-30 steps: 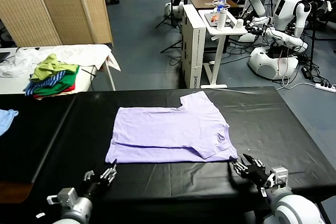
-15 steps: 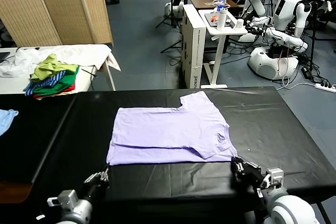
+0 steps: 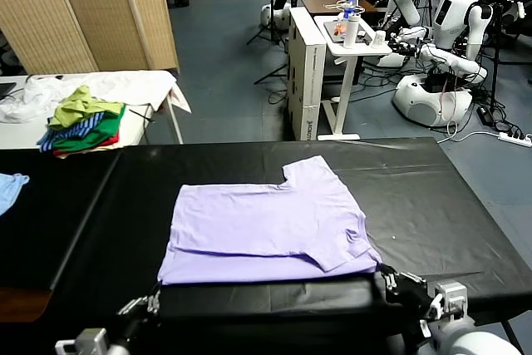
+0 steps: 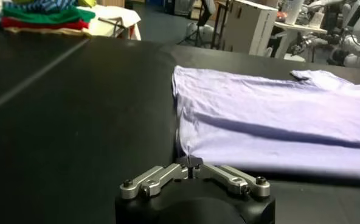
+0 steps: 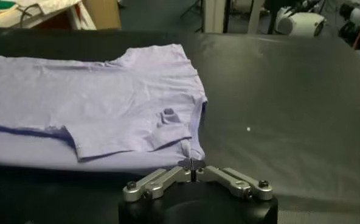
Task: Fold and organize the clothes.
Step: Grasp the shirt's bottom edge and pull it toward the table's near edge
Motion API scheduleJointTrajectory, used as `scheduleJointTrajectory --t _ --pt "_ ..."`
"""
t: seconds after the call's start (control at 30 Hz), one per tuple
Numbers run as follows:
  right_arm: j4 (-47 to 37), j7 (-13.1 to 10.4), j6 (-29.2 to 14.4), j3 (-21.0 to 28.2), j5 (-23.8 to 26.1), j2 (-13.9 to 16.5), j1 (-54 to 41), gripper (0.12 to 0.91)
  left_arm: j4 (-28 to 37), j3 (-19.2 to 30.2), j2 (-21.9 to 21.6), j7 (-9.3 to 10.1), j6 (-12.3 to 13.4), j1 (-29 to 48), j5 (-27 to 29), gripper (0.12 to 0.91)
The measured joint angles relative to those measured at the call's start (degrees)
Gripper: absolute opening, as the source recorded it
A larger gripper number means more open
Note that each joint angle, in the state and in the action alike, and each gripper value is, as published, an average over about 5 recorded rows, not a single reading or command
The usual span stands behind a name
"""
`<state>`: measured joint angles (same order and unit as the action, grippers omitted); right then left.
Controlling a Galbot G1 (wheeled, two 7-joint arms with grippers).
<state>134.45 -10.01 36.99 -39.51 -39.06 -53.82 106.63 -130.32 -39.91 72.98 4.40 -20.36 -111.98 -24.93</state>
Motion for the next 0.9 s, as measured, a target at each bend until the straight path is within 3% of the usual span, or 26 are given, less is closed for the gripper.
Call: scheduleJointTrajectory --t 0.17,0.23,0.33,0.4,0.57,0.67,0.8,0.9 --pt "1.1 -0.5 0.4 0.0 0.3 0.0 1.4 0.149 -0.7 -0.4 0.0 -0.03 -0.2 -1.7 0.2 0.146" --pt "1.6 -0.4 0.7 -0.2 0.5 0.0 1.9 0.204 -0.9 -0.4 0.1 -0.02 -0.3 -2.1 0.2 0.146" --pt "2.7 -0.3 1.3 -0.8 0.4 0.1 2.8 0.354 -1.3 -0.5 0.2 0.07 -0.5 -2.5 0.1 0.152" --pt "3.5 -0.3 1.8 -1.3 0.1 0.1 3.6 0.467 -1.7 -0.7 0.3 0.08 -0.9 -2.8 0.0 0.198" --pt "5.6 -0.1 2.1 -3.3 -2.0 0.2 4.8 0.778 -2.5 -1.6 0.6 0.20 -2.0 -3.6 0.0 0.490" --pt "5.9 -0.5 0.4 -4.6 -4.5 0.7 3.7 0.883 -3.0 -2.4 0.6 0.13 -3.9 -3.9 0.5 0.680" --pt "5.0 -0.8 -2.2 -5.0 -7.7 1.9 -0.4 0.905 -4.3 -3.9 0.6 -0.04 -6.4 -3.8 0.3 0.867" --pt "3.0 -0.9 -3.3 -3.7 -8.9 2.9 -5.1 0.907 -5.7 -5.0 0.4 2.51 -8.7 -2.6 -2.4 0.902"
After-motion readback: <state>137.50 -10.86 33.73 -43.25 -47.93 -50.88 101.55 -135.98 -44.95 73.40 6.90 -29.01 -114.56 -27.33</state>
